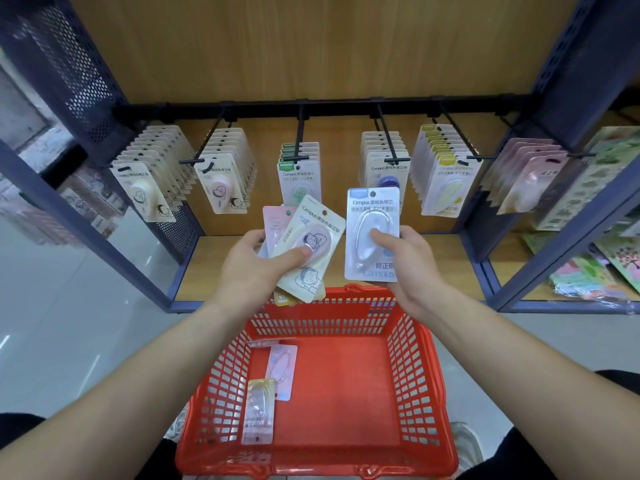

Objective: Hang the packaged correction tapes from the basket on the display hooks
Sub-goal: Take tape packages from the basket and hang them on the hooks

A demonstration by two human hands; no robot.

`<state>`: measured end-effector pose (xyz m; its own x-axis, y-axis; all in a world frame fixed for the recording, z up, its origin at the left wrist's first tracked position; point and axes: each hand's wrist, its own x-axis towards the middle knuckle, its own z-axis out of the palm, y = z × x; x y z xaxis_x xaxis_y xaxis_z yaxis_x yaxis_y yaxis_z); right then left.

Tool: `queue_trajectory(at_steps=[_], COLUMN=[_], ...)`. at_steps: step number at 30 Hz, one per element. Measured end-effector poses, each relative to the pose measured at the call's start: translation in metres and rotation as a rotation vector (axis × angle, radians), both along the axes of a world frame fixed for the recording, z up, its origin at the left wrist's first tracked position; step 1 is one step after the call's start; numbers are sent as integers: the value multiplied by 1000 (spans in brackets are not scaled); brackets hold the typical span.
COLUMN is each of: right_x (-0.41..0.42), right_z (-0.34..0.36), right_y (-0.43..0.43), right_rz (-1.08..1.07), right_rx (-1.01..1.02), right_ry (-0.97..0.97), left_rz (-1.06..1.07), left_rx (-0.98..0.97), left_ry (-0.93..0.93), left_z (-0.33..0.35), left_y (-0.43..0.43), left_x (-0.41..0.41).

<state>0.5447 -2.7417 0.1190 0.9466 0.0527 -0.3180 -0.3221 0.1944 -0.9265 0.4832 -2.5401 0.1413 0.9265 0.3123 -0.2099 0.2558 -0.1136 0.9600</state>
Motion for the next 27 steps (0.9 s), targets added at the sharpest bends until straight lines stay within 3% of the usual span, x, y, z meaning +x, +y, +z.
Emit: queue_trajectory(at_steps=[3,8,19,27], right_x=[-6,-22,-31,-35], right_z=[-3,-4,15,56], right_y=[2,22,41,43], right_rz=[35,140,139,108], right_rx=[-131,-42,-84,23], right_ry=[-60,-101,-344,-374], left_rz=[9,-51,-166,-154], left_rx=[-10,31,246,139], left_ry=[-37,-93,-261,-316], left_z=[1,-6,32,72], left_y=[1,-8,-9,2], left_x=[0,-5,-7,-7])
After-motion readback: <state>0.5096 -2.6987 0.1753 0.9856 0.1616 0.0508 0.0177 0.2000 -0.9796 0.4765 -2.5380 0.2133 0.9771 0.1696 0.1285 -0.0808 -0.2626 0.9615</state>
